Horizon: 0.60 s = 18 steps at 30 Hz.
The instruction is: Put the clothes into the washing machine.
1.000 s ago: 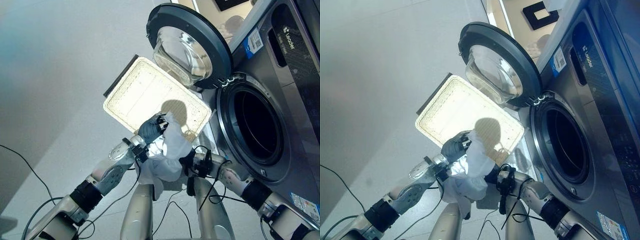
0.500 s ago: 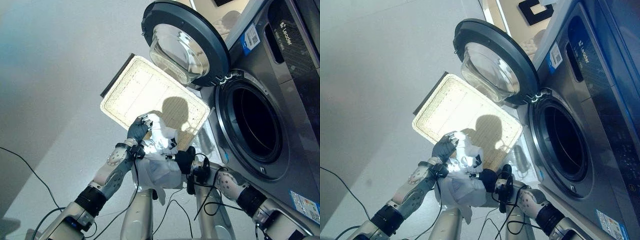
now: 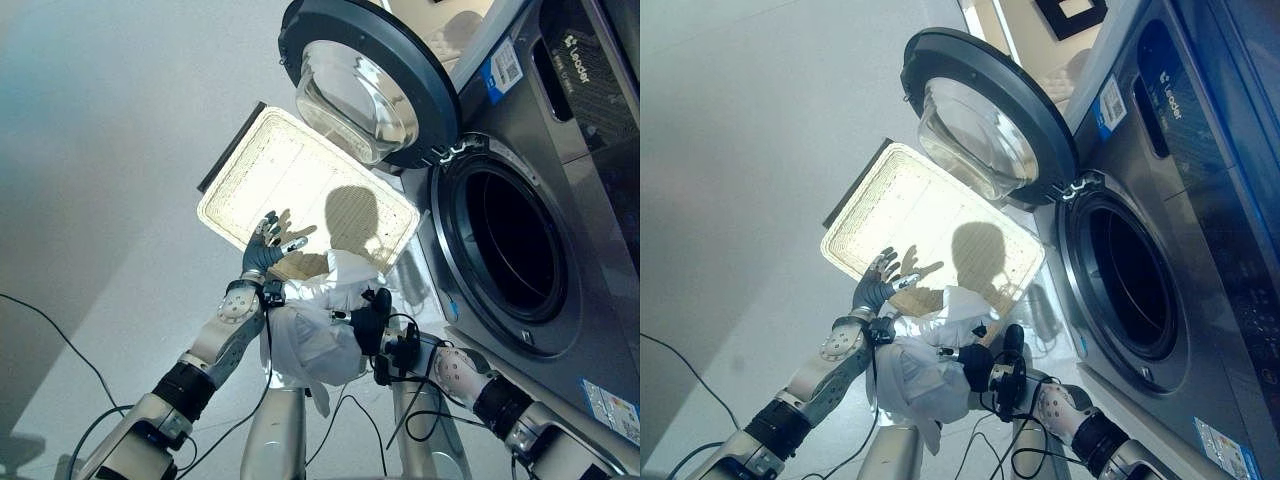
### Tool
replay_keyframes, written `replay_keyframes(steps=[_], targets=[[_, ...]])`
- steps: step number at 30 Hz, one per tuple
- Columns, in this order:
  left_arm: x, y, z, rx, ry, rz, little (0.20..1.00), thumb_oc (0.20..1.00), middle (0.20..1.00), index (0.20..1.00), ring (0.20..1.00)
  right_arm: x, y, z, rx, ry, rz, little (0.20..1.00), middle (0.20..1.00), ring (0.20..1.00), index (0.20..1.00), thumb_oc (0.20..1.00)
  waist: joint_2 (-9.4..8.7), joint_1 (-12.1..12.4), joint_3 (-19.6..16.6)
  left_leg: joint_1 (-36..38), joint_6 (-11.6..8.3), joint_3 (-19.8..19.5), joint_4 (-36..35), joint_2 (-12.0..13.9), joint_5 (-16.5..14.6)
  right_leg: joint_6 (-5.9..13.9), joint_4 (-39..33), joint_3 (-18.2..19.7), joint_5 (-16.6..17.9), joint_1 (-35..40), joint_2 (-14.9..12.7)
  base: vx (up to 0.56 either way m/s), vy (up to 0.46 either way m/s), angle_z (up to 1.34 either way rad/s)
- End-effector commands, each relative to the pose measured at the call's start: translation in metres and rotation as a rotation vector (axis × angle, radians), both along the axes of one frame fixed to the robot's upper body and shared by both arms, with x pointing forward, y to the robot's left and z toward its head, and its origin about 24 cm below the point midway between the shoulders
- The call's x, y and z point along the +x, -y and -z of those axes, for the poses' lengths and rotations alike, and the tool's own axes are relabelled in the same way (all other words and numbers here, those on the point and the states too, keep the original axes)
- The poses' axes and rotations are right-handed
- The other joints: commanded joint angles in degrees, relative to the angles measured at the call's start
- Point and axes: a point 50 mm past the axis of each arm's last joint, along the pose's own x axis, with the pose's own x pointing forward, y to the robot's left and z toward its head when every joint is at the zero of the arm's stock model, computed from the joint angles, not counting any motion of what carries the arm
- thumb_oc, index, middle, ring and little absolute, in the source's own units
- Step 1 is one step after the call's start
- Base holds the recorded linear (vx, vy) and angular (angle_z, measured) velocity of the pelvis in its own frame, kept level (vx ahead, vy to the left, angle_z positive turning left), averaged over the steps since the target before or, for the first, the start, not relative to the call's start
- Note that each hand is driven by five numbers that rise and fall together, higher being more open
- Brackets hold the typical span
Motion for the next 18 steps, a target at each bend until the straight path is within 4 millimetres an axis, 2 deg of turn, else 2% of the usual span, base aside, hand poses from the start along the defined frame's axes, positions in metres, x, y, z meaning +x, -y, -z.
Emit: replay_keyframes(steps=[1, 2, 4, 5, 7, 8, 9, 12, 13, 14, 15, 16, 17, 18], targets=[[-0.003, -0.025, 0.007, 0.061, -0.016, -0.166, 1.0, 1.0, 1.0, 1.0, 1.0, -0.006, -0.037, -0.043, 0.386, 0.038, -0.01, 0.2, 0.2, 0.2, 0.2, 0.2, -1.06, -2.1, -1.1, -1.5, 0.96, 1.1, 4.8, -5.8, -5.0, 3.99, -8.6, -3.9, 4.9, 3.1, 0.2, 0.0, 0.0, 0.0], [-0.004, -0.035, 0.011, 0.051, -0.036, -0.23, 1.0, 1.0, 1.0, 1.0, 1.0, 0.004, -0.027, -0.042, 0.407, 0.025, 0.09, 0.2, 0.2, 0.2, 0.2, 0.2, -0.83, -2.2, -1.1, -1.9, 0.79, 1.2, 5.0, -5.8, -5.1, 4.02, -8.4, -4.0, 4.8, 2.8, 0.0, 0.0, 0.0, 0.0], [-0.005, -0.043, 0.015, 0.049, -0.051, -0.276, 1.0, 1.0, 1.0, 1.0, 1.0, 0.011, -0.018, -0.042, 0.426, 0.01, 0.172, 0.2, 0.2, 0.2, 0.2, 0.2, -0.66, -2.2, -1.1, -2.1, 0.71, 1.2, 5.1, -5.8, -5.1, 4.05, -8.3, -4.0, 4.7, 2.5, -0.1, 0.01, -0.02, 0.0], [-0.009, -0.056, 0.022, 0.045, -0.069, -0.336, 1.0, 1.0, 1.0, 1.0, 1.0, 0.025, 0.005, -0.038, 0.445, 0.0, 0.367, 0.2, 0.2, 0.2, 0.2, 0.2, -0.26, -2.2, -1.1, -2.7, 0.62, 1.4, 5.2, -5.7, -5.1, 4.09, -7.9, -4.1, 4.6, 1.8, -0.4, 0.02, -0.031, -0.01], [-0.009, -0.058, 0.023, 0.045, -0.072, -0.345, 1.0, 1.0, 1.0, 1.0, 1.0, 0.027, 0.007, -0.037, 0.45, -0.004, 0.388, 0.2, 0.2, 0.2, 0.2, 0.2, -0.21, -2.2, -1.1, -2.7, 0.6, 1.4, 5.2, -5.7, -5.1, 4.08, -7.9, -4.1, 4.6, 1.8, -0.4, 0.02, -0.035, -0.03], [-0.016, -0.075, 0.034, 0.056, -0.101, -0.385, 1.0, 1.0, 1.0, 1.0, 1.0, 0.044, 0.046, -0.035, 0.483, -0.026, 0.641, 0.2, 0.2, 0.2, 0.2, 0.2, 0.44, -2.3, -1.1, -3.5, 0.46, 1.7, 5.2, -5.6, -5.1, 4.17, -7.4, -4.1, 4.5, 0.8, -0.6, 0.02, -0.044, -0.03], [-0.016, -0.077, 0.035, 0.057, -0.106, -0.388, 1.0, 1.0, 1.0, 1.0, 1.0, 0.046, 0.052, -0.035, 0.489, -0.029, 0.672, 0.2, 0.2, 0.2, 0.2, 0.2, 0.54, -2.3, -1.1, -3.6, 0.42, 1.8, 5.2, -5.5, -5.1, 4.17, -7.3, -4.1, 4.4, 0.7, -0.6, 0.03, -0.058, -0.02], [-0.028, -0.097, 0.054, 0.057, -0.174, -0.408, 1.0, 1.0, 1.0, 1.0, 1.0, 0.06, 0.121, -0.033, 0.574, -0.091, 1.041, 0.2, 0.2, 0.2, 0.2, 0.2, 1.69, -2.3, -1.1, -4.7, 0.2, 2.1, 5.5, -5.3, -5.3, 4.25, -5.8, -4.0, 3.5, -0.8, -0.6, 0.04, -0.07, -0.01], [-0.028, -0.097, 0.054, 0.057, -0.174, -0.408, 1.0, 1.0, 1.0, 1.0, 1.0, 0.06, 0.121, -0.033, 0.574, -0.091, 1.041, 0.2, 0.2, 0.2, 0.2, 0.2, 1.69, -2.3, -1.1, -4.7, 0.2, 2.1, 5.5, -5.3, -5.3, 4.25, -5.8, -4.0, 3.5, -0.8, -0.6, 0.05, -0.094, 0.04], [-0.035, -0.104, 0.065, 0.06, -0.209, -0.407, 1.0, 1.0, 1.0, 1.0, 1.0, 0.064, 0.16, -0.035, 0.61, -0.114, 1.234, 0.2, 0.2, 0.2, 0.2, 0.2, 2.55, -2.1, -1.1, -5.2, 0.06, 2.0, 5.7, -5.4, -5.6, 4.21, -5.0, -4.0, 2.8, -1.3, -0.6, 0.06, -0.128, 0.06], [-0.042, -0.107, 0.075, 0.06, -0.239, -0.394, 1.0, 1.0, 1.0, 1.0, 1.0, 0.067, 0.196, -0.045, 0.656, -0.139, 1.432, 0.2, 0.2, 0.2, 0.2, 0.2, 3.51, -1.9, -1.1, -5.7, -0.1, 1.8, 6.0, -5.4, -5.8, 4.18, -3.9, -4.0, 2.1, -2.1, -0.6, 0.08, -0.174, 0.13], [-0.044, -0.107, 0.079, 0.059, -0.252, -0.381, 1.0, 1.0, 1.0, 1.0, 1.0, 0.067, 0.217, -0.053, 0.682, -0.149, 1.551, 0.2, 0.2, 0.2, 0.2, 0.2, 4.02, -1.7, -1.1, -6.1, -0.19, 1.7, 6.3, -5.3, -5.9, 4.12, -3.3, -4.0, 1.7, -2.5, -0.7, 0.05, -0.13, 0.18], [-0.045, -0.107, 0.08, 0.06, -0.253, -0.378, 1.0, 1.0, 1.0, 1.0, 1.0, 0.067, 0.221, -0.054, 0.687, -0.148, 1.584, 0.2, 0.2, 0.2, 0.2, 0.2, 4.13, -1.6, -1.1, -6.2, -0.2, 1.7, 6.4, -5.3, -5.9, 4.1, -3.1, -4.0, 1.6, -2.7, -0.7, 0.04, -0.118, 0.13], [-0.049, -0.108, 0.085, 0.061, -0.263, -0.364, 1.0, 1.0, 1.0, 1.0, 1.0, 0.063, 0.247, -0.066, 0.723, -0.156, 1.722, 0.2, 0.2, 0.2, 0.2, 0.2, 4.56, -1.4, -1.1, -6.5, -0.31, 1.5, 6.7, -5.2, -6.2, 4.01, -2.5, -4.1, 1.1, -3.0, -0.7, 0.04, -0.125, 0.09]])
